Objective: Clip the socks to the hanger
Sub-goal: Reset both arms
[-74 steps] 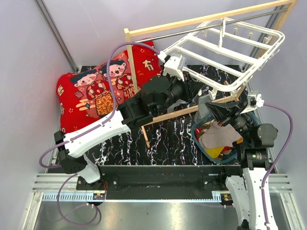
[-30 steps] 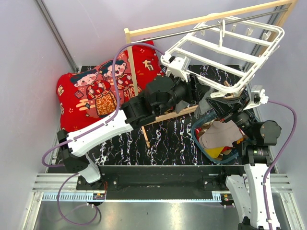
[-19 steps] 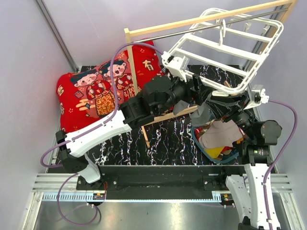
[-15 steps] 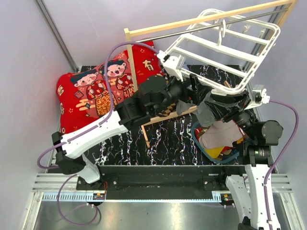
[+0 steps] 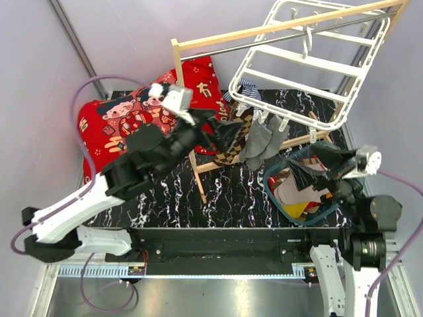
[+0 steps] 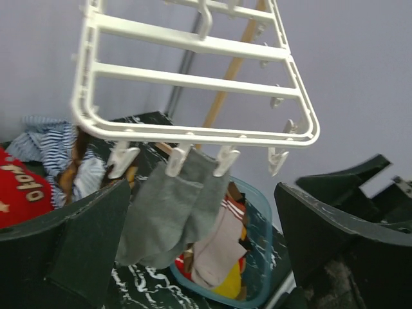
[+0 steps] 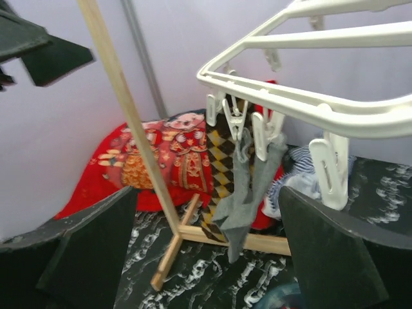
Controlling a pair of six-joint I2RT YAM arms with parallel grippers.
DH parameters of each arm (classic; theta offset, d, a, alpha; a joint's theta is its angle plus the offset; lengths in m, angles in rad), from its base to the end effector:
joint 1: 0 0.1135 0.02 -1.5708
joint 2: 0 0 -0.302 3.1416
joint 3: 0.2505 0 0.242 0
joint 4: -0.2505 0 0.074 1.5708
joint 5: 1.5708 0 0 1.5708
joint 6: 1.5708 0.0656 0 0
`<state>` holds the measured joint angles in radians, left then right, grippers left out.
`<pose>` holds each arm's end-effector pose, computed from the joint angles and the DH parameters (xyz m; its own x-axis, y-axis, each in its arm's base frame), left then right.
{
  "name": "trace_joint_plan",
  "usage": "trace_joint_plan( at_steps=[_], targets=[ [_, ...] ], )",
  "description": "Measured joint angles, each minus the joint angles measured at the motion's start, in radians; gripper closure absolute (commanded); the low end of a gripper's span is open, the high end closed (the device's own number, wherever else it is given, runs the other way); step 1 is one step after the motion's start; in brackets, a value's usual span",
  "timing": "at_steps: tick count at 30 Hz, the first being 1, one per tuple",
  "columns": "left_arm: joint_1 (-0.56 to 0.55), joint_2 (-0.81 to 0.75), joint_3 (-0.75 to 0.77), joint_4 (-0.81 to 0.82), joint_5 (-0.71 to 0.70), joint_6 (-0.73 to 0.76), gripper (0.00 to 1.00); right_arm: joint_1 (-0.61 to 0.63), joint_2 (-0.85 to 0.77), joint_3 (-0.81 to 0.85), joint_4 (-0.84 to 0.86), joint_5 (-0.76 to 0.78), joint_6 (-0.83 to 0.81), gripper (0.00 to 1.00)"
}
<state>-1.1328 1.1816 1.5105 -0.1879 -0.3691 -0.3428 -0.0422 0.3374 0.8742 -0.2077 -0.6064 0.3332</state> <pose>0.1240 -0.2089 0.5444 -0.1768 -0.3615 -0.9154 0.6728 0.6344 -0.3805 0.0284 0.0362 0.4263 0.1402 0.2631 -0.9545 -0.5821 0.8018 0.1355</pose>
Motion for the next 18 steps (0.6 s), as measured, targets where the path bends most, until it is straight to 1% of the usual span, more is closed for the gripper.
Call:
trace_joint_plan(
  at_steps=[5, 8, 14, 18],
  targets=[
    [0.000, -0.171, -0.130, -0.002, -0.093, 0.052, 0.01, 0.000, -0.103, 0.085, -0.195, 0.131, -0.098, 0.00],
    [0.000, -0.258, -0.191, -0.009, -0.145, 0.072, 0.01, 0.000, -0.161, 0.118, -0.274, 0.220, -0.144, 0.00],
    [0.000, -0.445, -0.348, -0.028, -0.273, 0.084, 0.01, 0.000, -0.254, 0.124, -0.365, 0.409, -0.191, 0.00],
    [0.000, -0.559, -0.442, -0.050, -0.360, 0.086, 0.01, 0.000, -0.298, 0.107, -0.397, 0.527, -0.206, 0.00]
  ],
)
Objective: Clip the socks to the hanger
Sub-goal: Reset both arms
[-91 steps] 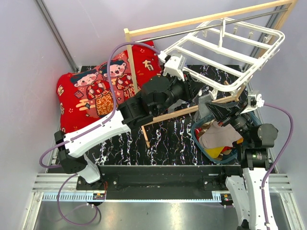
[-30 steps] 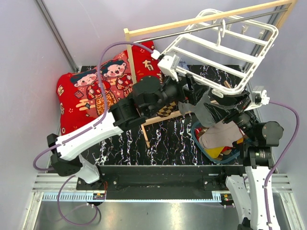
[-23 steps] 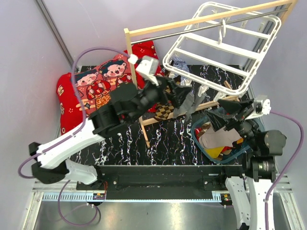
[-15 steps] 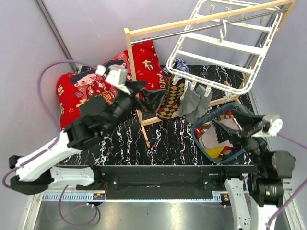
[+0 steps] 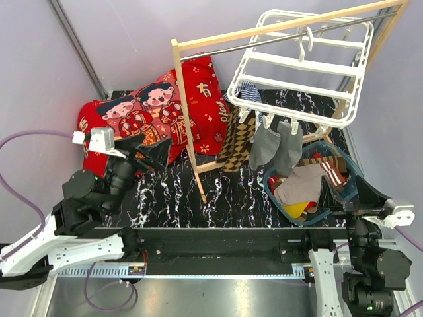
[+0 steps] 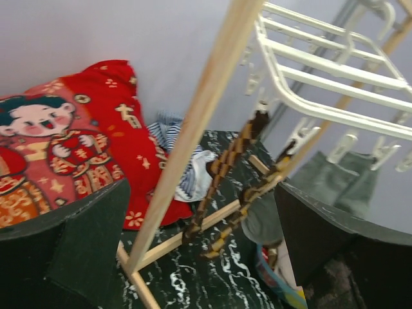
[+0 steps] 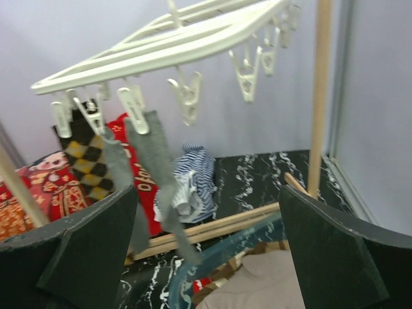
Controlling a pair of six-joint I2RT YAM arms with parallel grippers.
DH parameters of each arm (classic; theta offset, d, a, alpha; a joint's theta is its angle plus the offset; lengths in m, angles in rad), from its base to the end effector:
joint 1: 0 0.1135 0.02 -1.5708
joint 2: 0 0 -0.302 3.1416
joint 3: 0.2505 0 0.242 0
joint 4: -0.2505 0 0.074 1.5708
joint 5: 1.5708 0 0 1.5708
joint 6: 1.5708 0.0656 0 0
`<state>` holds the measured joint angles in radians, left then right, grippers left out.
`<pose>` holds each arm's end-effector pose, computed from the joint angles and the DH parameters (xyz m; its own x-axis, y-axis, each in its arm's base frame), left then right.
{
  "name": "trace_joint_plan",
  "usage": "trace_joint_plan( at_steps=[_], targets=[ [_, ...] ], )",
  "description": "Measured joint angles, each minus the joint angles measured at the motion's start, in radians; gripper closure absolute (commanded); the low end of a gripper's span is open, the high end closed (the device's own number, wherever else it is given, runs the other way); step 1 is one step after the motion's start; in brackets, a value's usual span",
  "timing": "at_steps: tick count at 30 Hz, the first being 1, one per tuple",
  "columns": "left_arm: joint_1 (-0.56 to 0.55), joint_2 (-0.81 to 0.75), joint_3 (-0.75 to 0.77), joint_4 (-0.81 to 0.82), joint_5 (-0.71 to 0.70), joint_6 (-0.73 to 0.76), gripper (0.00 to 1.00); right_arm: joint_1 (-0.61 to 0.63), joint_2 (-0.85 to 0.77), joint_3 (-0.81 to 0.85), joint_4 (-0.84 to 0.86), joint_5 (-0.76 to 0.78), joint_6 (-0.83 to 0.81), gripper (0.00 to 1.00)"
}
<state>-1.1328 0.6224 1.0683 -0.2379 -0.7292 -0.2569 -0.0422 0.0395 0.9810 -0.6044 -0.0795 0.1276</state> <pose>0.0737 -0.0544 0.4702 -0.0166 -0.4112 -0.9114 0.4080 0.8294 -0.3817 -0.0605 0.0078 0.3964 0.3236 0.1133 -0.9394 -0.0746 0.9928 0.0940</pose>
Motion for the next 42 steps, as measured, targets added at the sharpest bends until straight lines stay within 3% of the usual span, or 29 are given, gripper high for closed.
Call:
trace_joint_plan(
  at_steps=[13, 42],
  targets=[
    [0.000, -0.143, -0.207, -0.055, -0.166, 0.014, 0.01, 0.002, -0.020, -0.066, -0.075, 0.298, -0.027, 0.00],
    [0.000, -0.064, -0.232, -0.021, -0.228, 0.093, 0.01, 0.016, -0.020, -0.097, -0.080, 0.360, -0.067, 0.00]
  ],
)
